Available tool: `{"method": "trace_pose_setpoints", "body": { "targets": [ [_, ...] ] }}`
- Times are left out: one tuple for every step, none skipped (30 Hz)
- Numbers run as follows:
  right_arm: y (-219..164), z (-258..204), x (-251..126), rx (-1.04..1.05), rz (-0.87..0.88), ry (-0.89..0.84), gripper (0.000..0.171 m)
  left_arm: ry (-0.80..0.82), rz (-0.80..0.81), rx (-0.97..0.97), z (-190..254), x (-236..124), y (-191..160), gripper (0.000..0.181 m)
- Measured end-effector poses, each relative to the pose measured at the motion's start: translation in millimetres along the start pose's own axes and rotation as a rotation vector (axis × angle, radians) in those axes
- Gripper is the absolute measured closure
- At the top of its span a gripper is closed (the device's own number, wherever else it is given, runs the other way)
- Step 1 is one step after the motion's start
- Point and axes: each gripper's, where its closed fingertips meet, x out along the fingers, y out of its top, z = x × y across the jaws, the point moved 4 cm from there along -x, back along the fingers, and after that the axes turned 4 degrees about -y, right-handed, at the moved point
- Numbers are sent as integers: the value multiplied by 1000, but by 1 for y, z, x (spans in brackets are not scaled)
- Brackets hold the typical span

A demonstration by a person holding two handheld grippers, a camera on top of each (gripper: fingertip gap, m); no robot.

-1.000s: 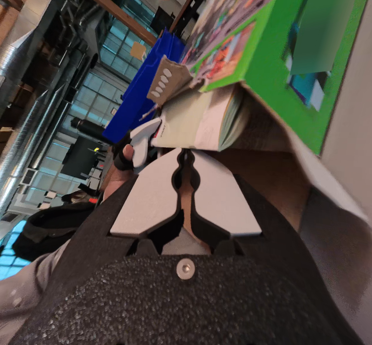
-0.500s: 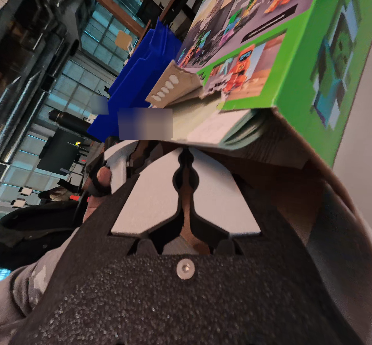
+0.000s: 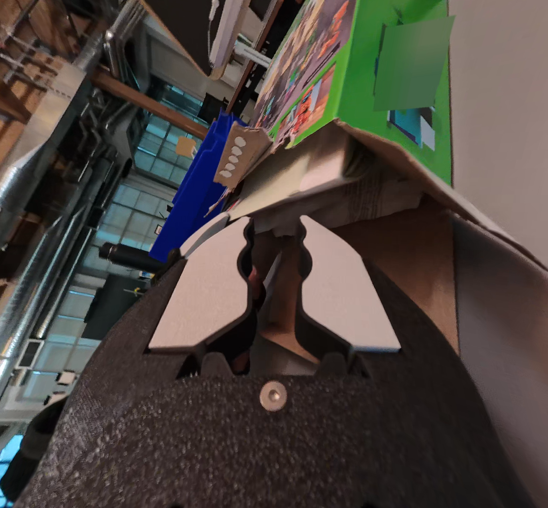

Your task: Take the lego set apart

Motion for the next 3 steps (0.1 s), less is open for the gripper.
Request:
{"method": "trace_pose_setpoints", "body": {
  "targets": [
    [2,1,3,25,6,-1,145,-11,11,-3,1,2,0,172],
    [4,0,6,45,20,7,146,-13,19,4,1,3,0,172],
    [8,-1,9,50,43,8,147,-11,29,13,0,5,0,172]
  ]
}}
